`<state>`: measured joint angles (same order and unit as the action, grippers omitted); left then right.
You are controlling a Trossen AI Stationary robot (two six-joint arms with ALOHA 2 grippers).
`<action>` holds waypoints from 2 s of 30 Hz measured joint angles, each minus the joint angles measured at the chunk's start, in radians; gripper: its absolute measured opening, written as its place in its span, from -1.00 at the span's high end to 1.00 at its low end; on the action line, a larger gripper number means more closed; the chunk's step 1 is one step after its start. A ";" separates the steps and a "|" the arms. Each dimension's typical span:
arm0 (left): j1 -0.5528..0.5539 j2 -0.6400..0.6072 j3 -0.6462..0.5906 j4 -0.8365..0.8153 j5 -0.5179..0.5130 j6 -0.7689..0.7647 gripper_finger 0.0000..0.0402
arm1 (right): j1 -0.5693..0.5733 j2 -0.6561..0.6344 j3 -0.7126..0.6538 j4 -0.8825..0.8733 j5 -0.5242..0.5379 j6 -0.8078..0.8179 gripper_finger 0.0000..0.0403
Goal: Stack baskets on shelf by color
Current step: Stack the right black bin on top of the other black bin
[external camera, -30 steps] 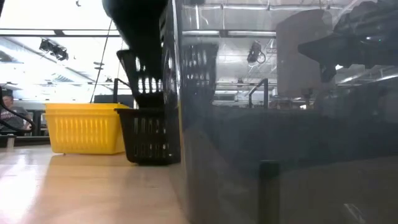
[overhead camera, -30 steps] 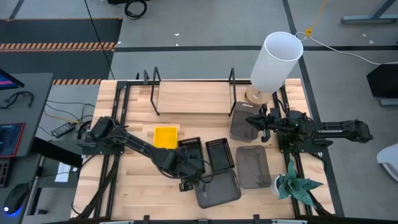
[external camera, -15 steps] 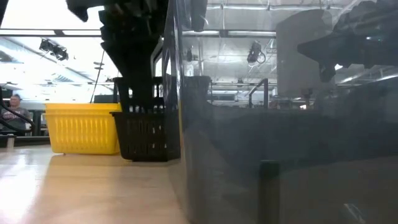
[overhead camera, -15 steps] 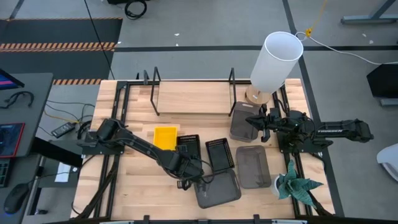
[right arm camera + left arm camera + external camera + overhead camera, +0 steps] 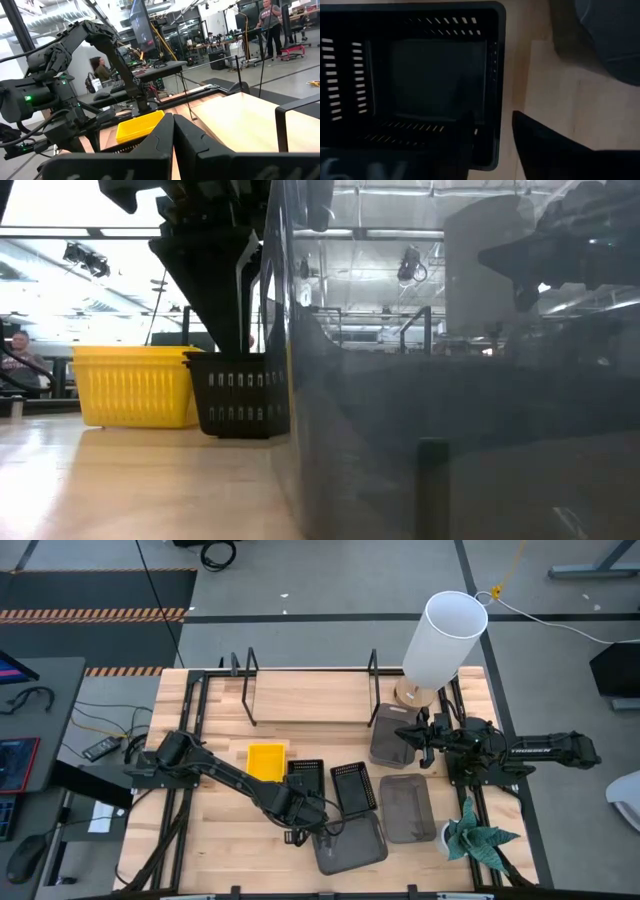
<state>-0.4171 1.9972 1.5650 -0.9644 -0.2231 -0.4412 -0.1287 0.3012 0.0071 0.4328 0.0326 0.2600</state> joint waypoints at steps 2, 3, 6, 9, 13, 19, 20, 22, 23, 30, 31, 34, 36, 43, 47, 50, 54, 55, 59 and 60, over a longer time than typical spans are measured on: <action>0.000 -0.002 0.000 -0.004 0.004 -0.001 0.21 | 0.000 0.000 0.000 0.000 0.000 0.000 0.93; 0.000 -0.003 0.000 -0.002 0.005 -0.007 0.19 | 0.000 0.000 0.000 0.000 0.000 0.000 0.93; 0.000 -0.013 0.000 -0.004 0.008 -0.016 0.17 | 0.000 0.000 0.000 0.000 0.000 0.000 0.93; 0.000 -0.014 0.027 -0.030 0.008 -0.019 0.20 | 0.000 0.000 0.000 0.000 0.000 0.000 0.93; 0.005 -0.014 0.077 -0.032 -0.012 -0.018 0.26 | 0.000 0.000 0.000 0.000 0.000 0.000 0.93; 0.045 -0.015 0.106 0.044 -0.046 -0.017 0.32 | 0.000 0.000 0.000 -0.001 0.000 0.000 0.93; 0.054 -0.015 0.106 0.066 -0.046 -0.011 0.33 | 0.000 0.000 0.000 0.000 0.000 0.000 0.93; 0.070 -0.011 0.106 0.118 -0.047 0.019 0.35 | 0.000 0.000 0.000 -0.001 0.000 0.000 0.93; 0.079 -0.007 0.106 0.136 -0.051 0.034 0.36 | 0.000 0.000 0.000 -0.001 0.000 0.000 0.93; 0.181 -0.007 0.106 0.243 -0.052 0.095 0.37 | 0.000 0.000 0.000 -0.001 0.000 0.000 0.93; 0.199 -0.007 0.106 0.252 -0.039 0.096 0.37 | 0.000 0.000 0.000 0.000 0.000 0.000 0.93; 0.263 0.005 0.101 0.289 0.027 0.099 0.37 | 0.000 0.000 0.000 0.000 0.000 0.000 0.93; 0.301 0.023 0.096 0.297 0.058 0.117 0.37 | 0.000 0.000 0.000 -0.001 0.000 0.000 0.93; 0.398 0.090 0.096 0.348 0.153 0.198 0.36 | 0.000 0.000 0.000 0.000 0.000 0.000 0.93; 0.427 0.116 0.097 0.380 0.239 0.210 0.29 | 0.000 0.000 0.000 0.000 0.000 0.000 0.93; 0.434 0.133 0.097 0.399 0.251 0.225 0.23 | 0.000 0.000 0.000 -0.001 0.000 0.000 0.93; 0.433 0.147 0.097 0.422 0.282 0.249 0.22 | 0.000 0.000 0.000 -0.003 0.000 0.000 0.93; 0.433 0.148 0.097 0.421 0.284 0.252 0.23 | 0.000 0.000 0.000 -0.001 0.000 0.000 0.93; 0.432 0.172 0.096 0.415 0.286 0.261 0.29 | 0.000 0.000 0.000 0.001 0.000 0.000 0.93; 0.433 0.178 0.094 0.404 0.286 0.270 0.31 | 0.000 0.000 0.000 0.001 -0.001 0.000 0.93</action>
<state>0.0154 2.1755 1.6592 -0.5603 0.0628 -0.1711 -0.1286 0.3007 0.0068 0.4334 0.0321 0.2600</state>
